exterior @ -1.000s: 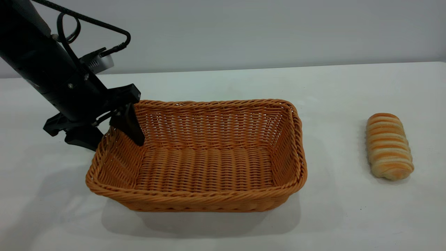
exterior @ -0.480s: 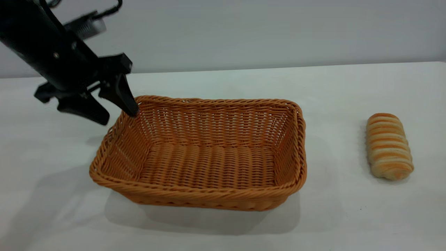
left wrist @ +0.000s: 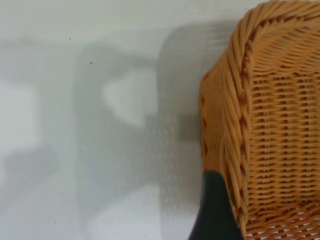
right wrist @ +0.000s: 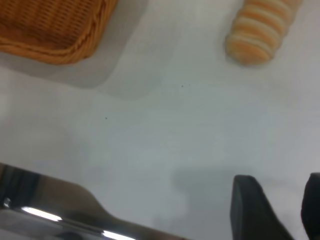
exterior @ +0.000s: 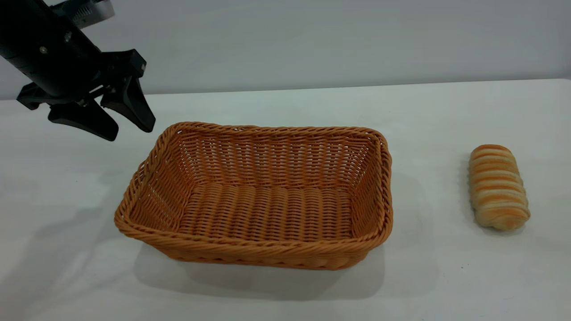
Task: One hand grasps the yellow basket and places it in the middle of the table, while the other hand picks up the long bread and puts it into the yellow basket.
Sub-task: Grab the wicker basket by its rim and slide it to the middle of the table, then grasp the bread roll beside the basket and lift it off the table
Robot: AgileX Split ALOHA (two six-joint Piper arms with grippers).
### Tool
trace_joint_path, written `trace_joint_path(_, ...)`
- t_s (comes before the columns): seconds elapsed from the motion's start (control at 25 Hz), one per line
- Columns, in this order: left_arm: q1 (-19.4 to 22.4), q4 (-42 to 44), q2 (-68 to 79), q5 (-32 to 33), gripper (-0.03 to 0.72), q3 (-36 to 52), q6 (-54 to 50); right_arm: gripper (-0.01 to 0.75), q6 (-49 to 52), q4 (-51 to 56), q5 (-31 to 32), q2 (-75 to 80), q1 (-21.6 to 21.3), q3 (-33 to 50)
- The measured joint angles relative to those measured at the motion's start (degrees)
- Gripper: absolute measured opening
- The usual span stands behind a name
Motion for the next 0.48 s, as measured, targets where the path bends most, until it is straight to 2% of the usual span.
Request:
trace_joint_path(0.28,0.0,-0.15,-0.04,-0.53,0.572,0.0,0.12,0.473,0.94,-0.77,-5.75,17.56,0.0,-7.76)
trace_joint_path(0.48,0.0,-0.27,-0.04,-0.95,0.572,0.0,0.12,0.499,3.98,-2.2,-6.44,28.68,0.0,-15.98)
